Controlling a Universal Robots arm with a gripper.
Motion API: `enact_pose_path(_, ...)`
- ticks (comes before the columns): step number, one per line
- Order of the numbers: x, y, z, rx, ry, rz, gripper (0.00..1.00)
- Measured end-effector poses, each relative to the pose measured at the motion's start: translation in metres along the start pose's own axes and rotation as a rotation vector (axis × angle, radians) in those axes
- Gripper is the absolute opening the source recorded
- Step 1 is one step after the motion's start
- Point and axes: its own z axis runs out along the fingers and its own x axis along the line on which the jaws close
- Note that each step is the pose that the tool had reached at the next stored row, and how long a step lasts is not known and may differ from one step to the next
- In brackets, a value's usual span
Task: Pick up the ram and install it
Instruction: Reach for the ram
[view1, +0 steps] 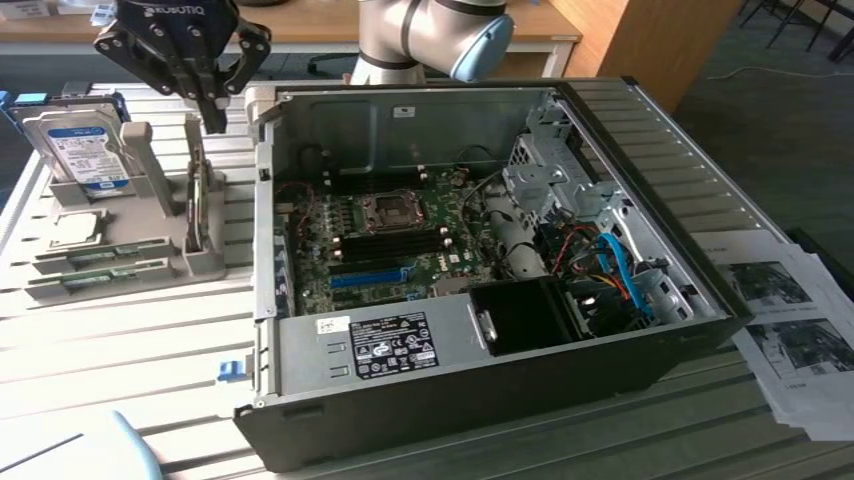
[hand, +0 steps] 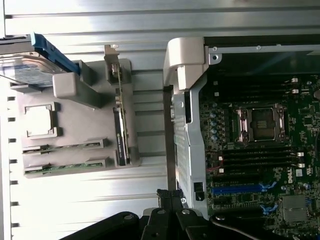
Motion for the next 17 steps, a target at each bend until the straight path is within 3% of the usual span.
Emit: enact_pose_path(17, 0.045, -0.0033, -0.0011, 0.0000, 0.0000, 0.000, 0.09)
